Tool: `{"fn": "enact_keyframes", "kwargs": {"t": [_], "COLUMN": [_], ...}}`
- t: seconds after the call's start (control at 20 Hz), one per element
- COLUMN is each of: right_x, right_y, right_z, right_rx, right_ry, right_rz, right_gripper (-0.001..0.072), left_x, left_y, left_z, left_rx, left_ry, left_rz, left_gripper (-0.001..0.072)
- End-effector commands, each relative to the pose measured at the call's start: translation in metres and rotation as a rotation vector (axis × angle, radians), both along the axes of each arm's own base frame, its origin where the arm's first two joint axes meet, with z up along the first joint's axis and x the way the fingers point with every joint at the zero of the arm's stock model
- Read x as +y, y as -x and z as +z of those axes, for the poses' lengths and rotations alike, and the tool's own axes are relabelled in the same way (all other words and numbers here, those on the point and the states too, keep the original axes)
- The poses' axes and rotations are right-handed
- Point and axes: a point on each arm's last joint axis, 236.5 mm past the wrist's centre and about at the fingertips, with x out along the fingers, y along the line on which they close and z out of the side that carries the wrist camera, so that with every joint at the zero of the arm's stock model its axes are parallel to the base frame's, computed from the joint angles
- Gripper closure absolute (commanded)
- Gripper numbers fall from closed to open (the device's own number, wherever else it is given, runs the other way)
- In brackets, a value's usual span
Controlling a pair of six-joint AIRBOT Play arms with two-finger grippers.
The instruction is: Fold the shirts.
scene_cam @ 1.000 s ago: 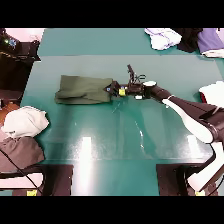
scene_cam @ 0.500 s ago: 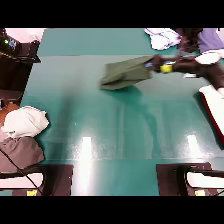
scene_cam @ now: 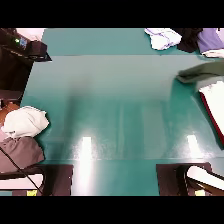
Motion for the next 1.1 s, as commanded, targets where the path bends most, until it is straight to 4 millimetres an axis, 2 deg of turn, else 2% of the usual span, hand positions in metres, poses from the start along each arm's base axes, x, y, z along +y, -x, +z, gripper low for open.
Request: {"fn": "enact_keyframes", "kwargs": {"t": [0.0, 0.1, 0.2, 0.3, 0.45, 0.55, 0.65, 0.8, 0.95, 1.05], "right_x": [-0.048, -0.056, -0.062, -0.064, -0.058, -0.061, -0.073, -0.088, -0.105, -0.120], "right_y": [0.018, 0.019, 0.020, 0.018, 0.017, 0.023, 0.037, 0.061, 0.093, 0.122], "right_z": [0.005, 0.000, 0.007, 0.030, 0.075, 0.088, 0.083, 0.061, 0.036, 0.017], "right_rx": [-0.054, -0.054, -0.076, -0.108, -0.163, -0.136, -0.038, 0.112, 0.272, 0.408], "right_ry": [-0.036, -0.034, 0.003, 0.048, 0.127, 0.188, 0.239, 0.257, 0.239, 0.236], "right_rz": [-0.078, -0.077, -0.075, -0.065, -0.024, -0.025, -0.066, -0.120, -0.197, -0.279], "right_gripper": [0.0694, 0.0695, 0.0694, 0.0695, 0.0695, 0.0695, 0.0695, 0.0695, 0.0694, 0.0695], "left_x": [-0.024, -0.028, -0.027, -0.027, -0.027, -0.027, -0.027, -0.027, -0.027, -0.027], "left_y": [-0.001, 0.000, 0.000, 0.000, -0.001, -0.001, 0.000, 0.001, 0.001, 0.001], "left_z": [0.005, 0.005, 0.005, 0.005, 0.004, 0.004, 0.003, 0.003, 0.003, 0.003], "left_rx": [-0.030, -0.023, -0.020, -0.020, -0.018, -0.018, -0.014, -0.012, -0.014, -0.014], "left_ry": [0.017, 0.031, 0.031, 0.031, 0.031, 0.030, 0.029, 0.028, 0.024, 0.024], "left_rz": [-0.033, -0.024, -0.022, -0.022, -0.022, -0.022, -0.024, -0.026, -0.031, -0.032], "left_gripper": [0.0675, 0.0674, 0.0675, 0.0675, 0.0674, 0.0674, 0.0674, 0.0675, 0.0674, 0.0674]}}
